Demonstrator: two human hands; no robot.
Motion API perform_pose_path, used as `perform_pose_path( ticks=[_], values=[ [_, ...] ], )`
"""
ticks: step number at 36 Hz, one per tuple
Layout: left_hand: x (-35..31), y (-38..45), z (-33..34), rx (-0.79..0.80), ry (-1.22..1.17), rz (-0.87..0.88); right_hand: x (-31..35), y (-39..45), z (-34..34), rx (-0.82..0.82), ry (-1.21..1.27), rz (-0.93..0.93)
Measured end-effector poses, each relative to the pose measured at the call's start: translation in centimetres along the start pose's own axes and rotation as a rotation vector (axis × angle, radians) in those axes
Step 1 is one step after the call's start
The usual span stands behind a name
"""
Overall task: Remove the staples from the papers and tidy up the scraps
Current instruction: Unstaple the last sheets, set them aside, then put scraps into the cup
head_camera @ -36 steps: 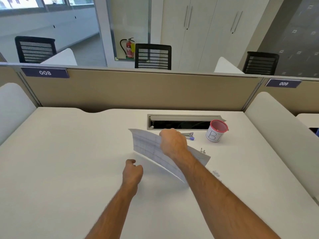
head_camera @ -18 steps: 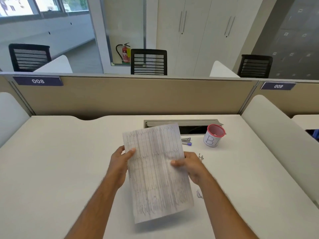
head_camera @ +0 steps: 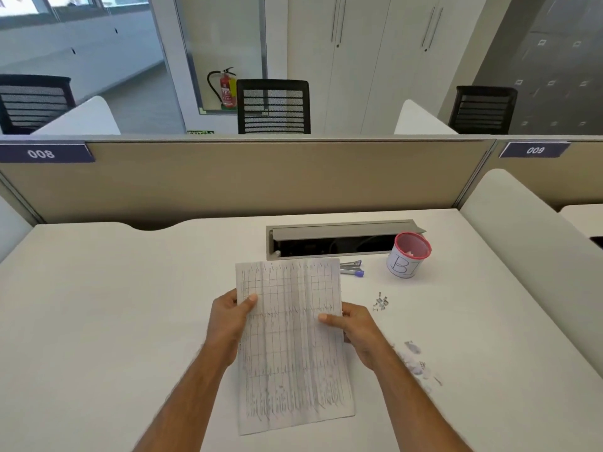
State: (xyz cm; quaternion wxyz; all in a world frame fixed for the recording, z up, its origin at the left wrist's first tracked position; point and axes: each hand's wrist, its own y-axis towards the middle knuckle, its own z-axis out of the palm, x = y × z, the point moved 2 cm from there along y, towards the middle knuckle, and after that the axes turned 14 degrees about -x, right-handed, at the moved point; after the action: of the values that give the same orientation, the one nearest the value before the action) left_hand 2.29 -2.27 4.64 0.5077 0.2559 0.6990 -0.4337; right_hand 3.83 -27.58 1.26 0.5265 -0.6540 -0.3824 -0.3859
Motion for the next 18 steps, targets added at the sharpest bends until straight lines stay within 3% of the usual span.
perform_pose_path(
  ticks=[6, 13, 18],
  values=[
    [0.4, 1.5, 0.6, -0.048, 0.02, -0.043, 1.6, 4.8, 0.0, -0.309, -0.148, -0.164],
    [0.2, 2.9, 1.6, -0.054, 0.033, -0.046, 3.5, 9.3, 1.5, -0.363, -0.371, -0.309],
    [0.6, 3.8, 1.8, -0.069, 0.042, -0.062, 3.7, 11.3, 1.8, -0.445, -0.684, -0.539]
  ],
)
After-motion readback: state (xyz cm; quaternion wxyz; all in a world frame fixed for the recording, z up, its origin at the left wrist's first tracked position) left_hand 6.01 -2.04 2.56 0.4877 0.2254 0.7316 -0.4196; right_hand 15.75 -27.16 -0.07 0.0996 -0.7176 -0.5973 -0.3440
